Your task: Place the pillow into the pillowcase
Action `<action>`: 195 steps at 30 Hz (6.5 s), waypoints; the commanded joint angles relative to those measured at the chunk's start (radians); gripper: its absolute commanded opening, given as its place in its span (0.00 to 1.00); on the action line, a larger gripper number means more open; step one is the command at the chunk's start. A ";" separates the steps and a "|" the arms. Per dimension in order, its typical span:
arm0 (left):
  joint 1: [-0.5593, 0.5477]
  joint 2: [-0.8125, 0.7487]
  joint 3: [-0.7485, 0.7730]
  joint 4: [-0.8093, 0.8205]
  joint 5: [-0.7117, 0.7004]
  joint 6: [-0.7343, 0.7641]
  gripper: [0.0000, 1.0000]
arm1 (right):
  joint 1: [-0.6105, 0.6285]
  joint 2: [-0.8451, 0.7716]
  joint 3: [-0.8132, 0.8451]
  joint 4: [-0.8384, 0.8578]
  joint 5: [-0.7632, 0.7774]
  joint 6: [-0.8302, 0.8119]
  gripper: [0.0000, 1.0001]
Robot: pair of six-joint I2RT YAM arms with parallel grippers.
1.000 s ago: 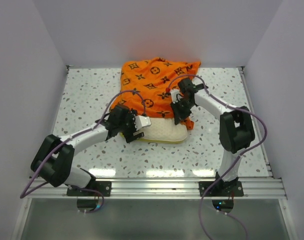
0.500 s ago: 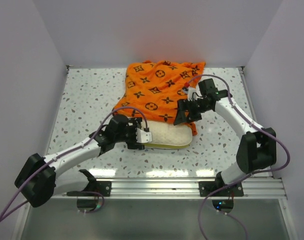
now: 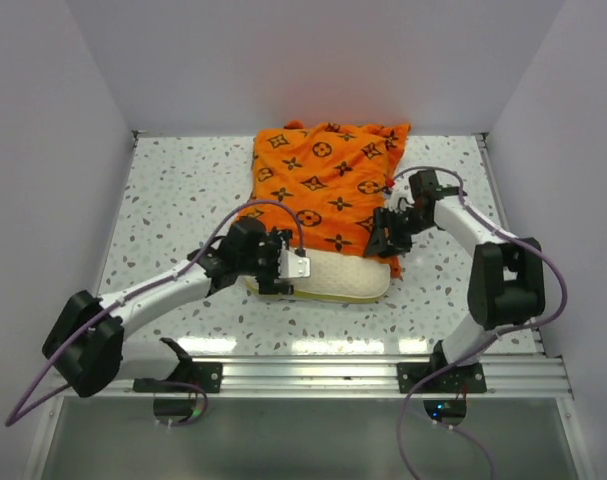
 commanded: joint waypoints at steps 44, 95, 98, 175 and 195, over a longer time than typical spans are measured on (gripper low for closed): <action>0.179 0.353 0.461 -0.064 0.348 -0.577 0.00 | 0.149 0.218 -0.127 0.683 -0.037 0.103 0.86; 0.124 0.668 0.504 0.195 -0.025 -0.969 0.00 | 0.225 -0.415 -0.188 0.507 -0.611 0.392 0.00; 0.236 0.617 0.643 0.324 -0.072 -1.106 0.00 | 0.259 -0.452 -0.178 0.521 -0.628 0.429 0.00; 0.644 0.586 0.355 0.247 0.523 -0.870 0.99 | 0.801 0.006 0.367 0.005 0.394 -0.371 0.00; 0.830 0.533 0.912 -0.925 0.745 -0.287 0.00 | 0.432 0.242 0.614 0.203 0.779 -0.301 0.00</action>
